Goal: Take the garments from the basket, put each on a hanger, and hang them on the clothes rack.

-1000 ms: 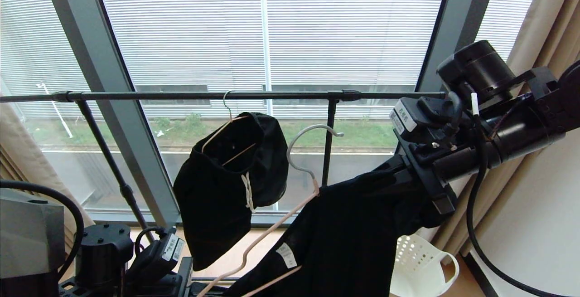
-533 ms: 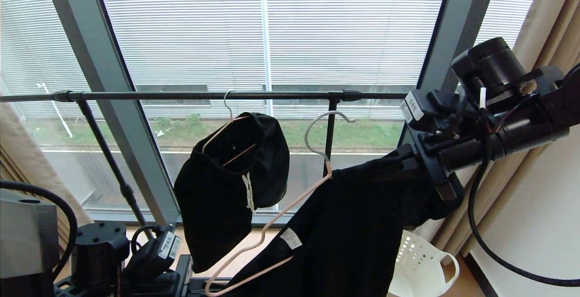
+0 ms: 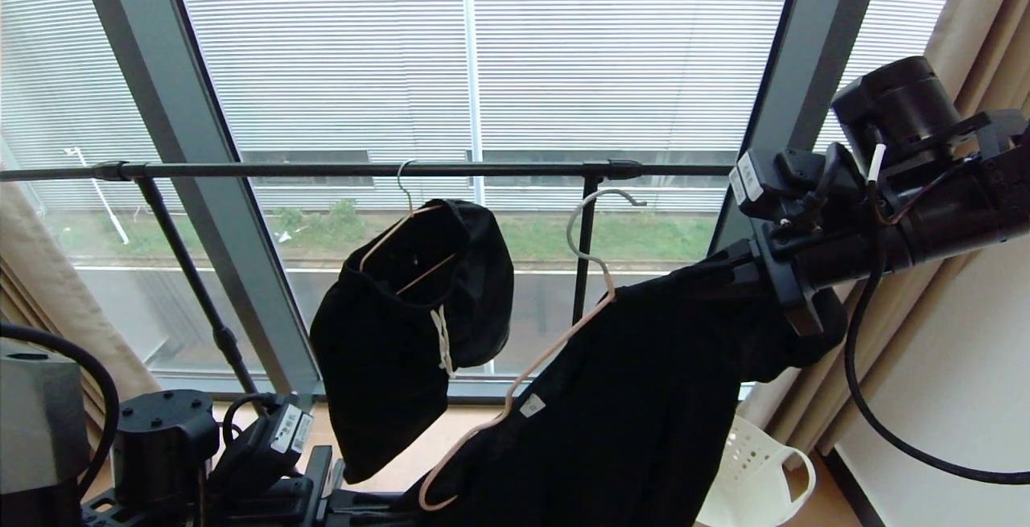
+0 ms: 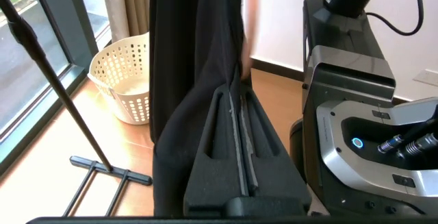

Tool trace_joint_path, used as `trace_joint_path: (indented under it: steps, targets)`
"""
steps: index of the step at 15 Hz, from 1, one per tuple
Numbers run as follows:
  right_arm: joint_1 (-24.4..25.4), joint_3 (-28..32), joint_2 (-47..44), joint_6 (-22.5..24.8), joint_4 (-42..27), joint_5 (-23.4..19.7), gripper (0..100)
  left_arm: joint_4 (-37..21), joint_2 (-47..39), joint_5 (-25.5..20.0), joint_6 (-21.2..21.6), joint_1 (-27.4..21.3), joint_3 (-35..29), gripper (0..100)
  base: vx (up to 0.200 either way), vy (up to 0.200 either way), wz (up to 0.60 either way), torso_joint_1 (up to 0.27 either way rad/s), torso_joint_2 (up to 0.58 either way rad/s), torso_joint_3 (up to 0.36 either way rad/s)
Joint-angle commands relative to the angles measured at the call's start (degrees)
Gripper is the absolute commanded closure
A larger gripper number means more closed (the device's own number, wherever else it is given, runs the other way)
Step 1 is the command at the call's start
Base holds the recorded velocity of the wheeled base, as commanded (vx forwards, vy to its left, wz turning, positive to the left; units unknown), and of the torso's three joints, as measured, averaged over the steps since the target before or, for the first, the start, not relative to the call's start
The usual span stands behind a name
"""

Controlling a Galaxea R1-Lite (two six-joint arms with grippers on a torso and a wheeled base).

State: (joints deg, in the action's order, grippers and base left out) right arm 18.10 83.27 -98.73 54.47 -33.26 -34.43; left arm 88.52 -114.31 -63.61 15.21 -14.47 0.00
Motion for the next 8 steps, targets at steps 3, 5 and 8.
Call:
trace_joint_path:
  steps: [3,5,8]
  targets:
    - [-0.3,-1.2,0.5,0.2,1.4,3.0,100,0.0,0.2,0.0,0.0,0.4,0.0,100,0.0,0.0,0.0,0.0,0.0,0.0]
    - [-0.3,-4.0,0.6,0.2,4.8,3.3,100,0.1,0.2,0.0,0.0,0.4,0.0,100,0.0,0.0,0.0,0.0,0.0,0.0]
    - [0.0,-9.5,0.6,0.0,12.0,3.3,100,0.5,0.4,0.0,-0.4,0.4,0.0,100,0.0,0.0,0.0,0.0,0.0,0.0]
